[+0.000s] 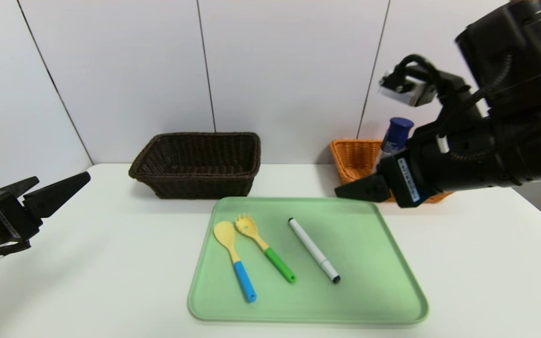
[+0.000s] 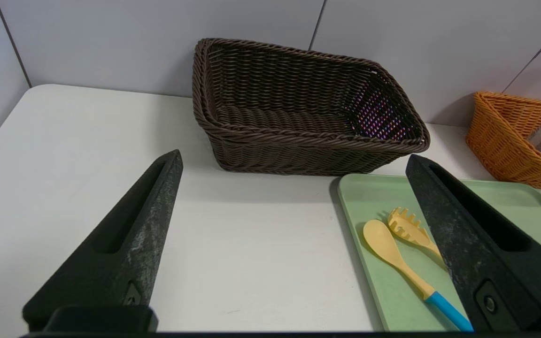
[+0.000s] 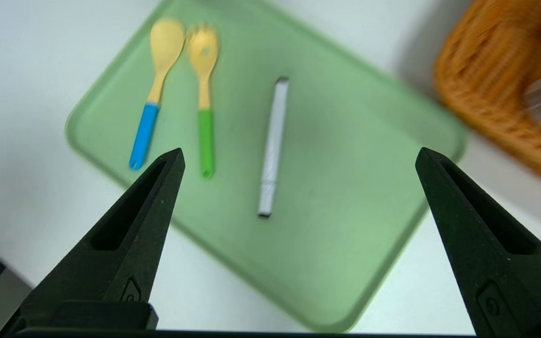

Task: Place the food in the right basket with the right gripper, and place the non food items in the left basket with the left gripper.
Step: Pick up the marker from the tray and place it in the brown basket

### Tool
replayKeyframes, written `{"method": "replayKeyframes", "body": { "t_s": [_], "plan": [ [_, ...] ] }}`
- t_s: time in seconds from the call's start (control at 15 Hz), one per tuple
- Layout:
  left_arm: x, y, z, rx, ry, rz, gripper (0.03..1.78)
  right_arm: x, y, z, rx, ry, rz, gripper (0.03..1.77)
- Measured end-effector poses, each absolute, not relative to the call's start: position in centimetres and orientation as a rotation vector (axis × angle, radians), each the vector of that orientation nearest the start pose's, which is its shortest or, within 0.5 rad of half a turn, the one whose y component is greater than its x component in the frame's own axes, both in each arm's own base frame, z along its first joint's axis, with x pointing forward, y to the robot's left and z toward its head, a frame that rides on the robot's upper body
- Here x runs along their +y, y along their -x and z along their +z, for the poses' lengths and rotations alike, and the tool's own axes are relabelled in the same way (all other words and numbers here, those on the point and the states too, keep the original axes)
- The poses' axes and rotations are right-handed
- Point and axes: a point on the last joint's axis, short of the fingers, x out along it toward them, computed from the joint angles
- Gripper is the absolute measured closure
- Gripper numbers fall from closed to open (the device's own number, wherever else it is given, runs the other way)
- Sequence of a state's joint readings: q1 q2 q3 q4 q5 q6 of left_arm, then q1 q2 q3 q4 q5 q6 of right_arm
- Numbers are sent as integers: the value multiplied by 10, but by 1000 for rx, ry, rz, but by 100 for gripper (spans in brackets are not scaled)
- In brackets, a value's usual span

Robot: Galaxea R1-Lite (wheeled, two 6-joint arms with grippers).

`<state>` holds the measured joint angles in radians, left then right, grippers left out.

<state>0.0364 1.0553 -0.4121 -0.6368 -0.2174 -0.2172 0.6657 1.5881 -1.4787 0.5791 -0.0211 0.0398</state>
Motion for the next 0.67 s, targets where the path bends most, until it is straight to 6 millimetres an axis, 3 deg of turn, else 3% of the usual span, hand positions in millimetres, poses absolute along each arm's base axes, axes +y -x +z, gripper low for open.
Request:
{"method": "replayKeyframes", "body": {
  "t_s": [0.33, 0.67],
  "plan": [
    [0, -155, 214, 1, 221, -210, 12, 217, -232, 251, 845, 296, 665, 11],
    [0, -172, 200, -37, 211, -230, 12, 233, -253, 214, 946, 361, 652, 11]
  ]
}}
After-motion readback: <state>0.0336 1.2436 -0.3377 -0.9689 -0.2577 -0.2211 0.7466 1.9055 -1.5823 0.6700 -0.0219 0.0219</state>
